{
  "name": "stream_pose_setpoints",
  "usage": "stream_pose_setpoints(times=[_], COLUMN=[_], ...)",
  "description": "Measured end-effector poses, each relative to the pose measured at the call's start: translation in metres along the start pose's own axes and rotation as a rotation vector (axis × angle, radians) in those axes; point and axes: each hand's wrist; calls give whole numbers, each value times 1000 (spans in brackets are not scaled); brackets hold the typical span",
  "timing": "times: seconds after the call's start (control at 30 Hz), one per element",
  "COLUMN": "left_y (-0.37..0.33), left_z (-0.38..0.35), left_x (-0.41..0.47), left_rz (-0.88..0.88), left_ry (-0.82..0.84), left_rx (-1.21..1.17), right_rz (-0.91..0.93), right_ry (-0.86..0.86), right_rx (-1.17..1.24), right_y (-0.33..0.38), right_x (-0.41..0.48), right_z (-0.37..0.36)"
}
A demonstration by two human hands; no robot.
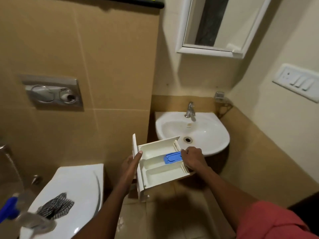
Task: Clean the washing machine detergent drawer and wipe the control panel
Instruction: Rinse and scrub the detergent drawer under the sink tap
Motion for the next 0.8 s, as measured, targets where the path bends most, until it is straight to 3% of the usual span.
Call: stream_pose_setpoints(times=[0.4,0.8], left_y=[-44,-69], left_z=[-105,-228], left_x=[110,221], left_rz=[-75,69], left_ry=[178,183], left_rx=[339,352], right_rz=[-178,-187], right_ry=[-92,-123], right_rx=[10,17], right_y=[-60,-121], right_x=[91,238], right_z=[49,92])
Point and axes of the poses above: each hand's wrist, its own x-axis towards the middle knuckle, its own z-axis out of the back of the hand, y = z × x
